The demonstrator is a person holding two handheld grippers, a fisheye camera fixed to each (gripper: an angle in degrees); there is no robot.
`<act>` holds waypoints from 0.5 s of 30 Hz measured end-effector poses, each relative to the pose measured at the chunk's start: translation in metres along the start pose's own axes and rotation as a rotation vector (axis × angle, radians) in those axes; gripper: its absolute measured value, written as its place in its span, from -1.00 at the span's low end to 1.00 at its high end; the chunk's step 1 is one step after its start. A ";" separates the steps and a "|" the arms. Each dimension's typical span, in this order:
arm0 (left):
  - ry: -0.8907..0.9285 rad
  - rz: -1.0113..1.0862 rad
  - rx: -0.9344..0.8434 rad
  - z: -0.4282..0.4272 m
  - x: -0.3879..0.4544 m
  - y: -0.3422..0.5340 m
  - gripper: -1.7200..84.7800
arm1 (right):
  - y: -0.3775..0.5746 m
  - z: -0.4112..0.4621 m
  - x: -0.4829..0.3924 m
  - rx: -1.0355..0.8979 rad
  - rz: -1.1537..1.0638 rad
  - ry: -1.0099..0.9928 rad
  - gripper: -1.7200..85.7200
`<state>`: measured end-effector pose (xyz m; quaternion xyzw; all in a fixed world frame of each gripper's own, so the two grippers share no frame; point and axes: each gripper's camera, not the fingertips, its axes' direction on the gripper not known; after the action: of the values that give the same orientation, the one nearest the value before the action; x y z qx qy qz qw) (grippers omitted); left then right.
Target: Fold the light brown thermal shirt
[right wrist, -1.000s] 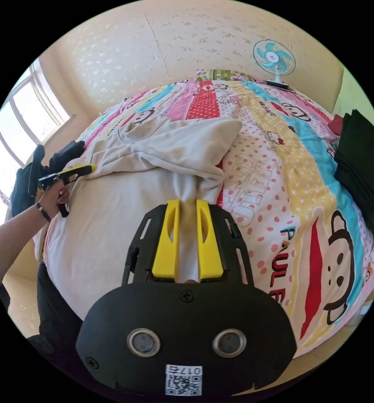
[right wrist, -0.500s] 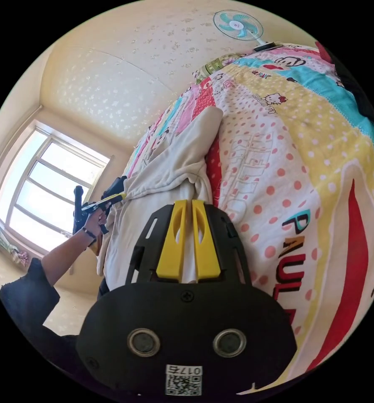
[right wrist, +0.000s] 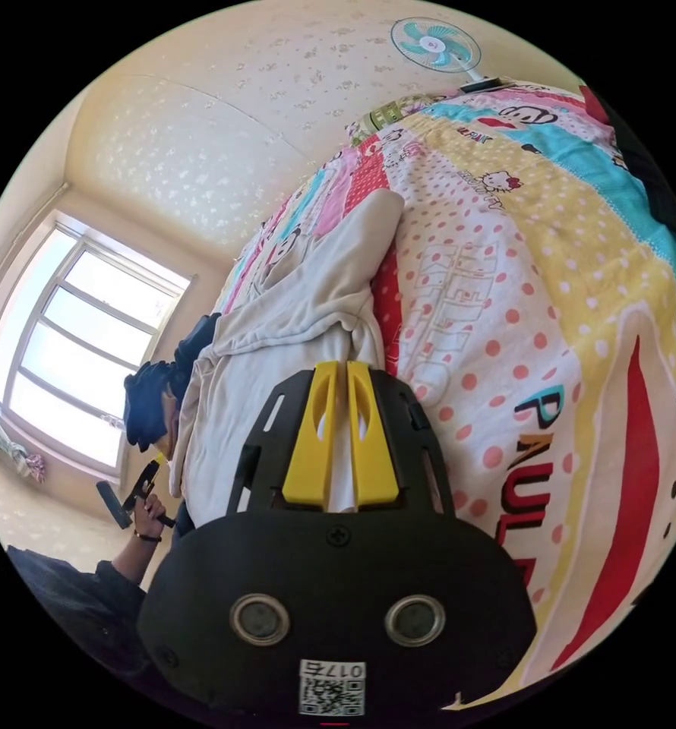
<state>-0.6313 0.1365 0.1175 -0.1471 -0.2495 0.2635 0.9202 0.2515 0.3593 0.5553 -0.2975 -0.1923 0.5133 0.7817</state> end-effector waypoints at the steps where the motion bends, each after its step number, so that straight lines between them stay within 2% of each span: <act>1: 0.010 -0.018 -0.041 0.003 -0.010 0.002 -0.69 | -0.001 -0.004 0.002 0.001 -0.001 -0.003 -0.89; 3: 0.081 -0.106 -0.185 0.023 -0.041 0.010 -0.70 | -0.002 -0.009 0.004 0.004 -0.005 -0.003 -0.89; 10: 0.145 -0.395 -0.111 -0.003 -0.095 0.022 -0.75 | 0.005 -0.042 0.022 0.087 -0.022 -0.122 -0.89; 13: 0.205 -0.557 0.032 -0.031 -0.126 0.054 -0.73 | 0.005 -0.052 0.031 0.102 -0.004 -0.154 -0.90; 15: 0.279 -0.615 -0.003 -0.025 -0.147 0.068 -0.70 | 0.002 -0.052 0.033 0.082 -0.002 -0.150 -0.90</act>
<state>-0.7539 0.1066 0.0130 -0.1010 -0.1541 -0.0494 0.9816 0.2952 0.3758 0.5147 -0.2258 -0.2293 0.5405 0.7773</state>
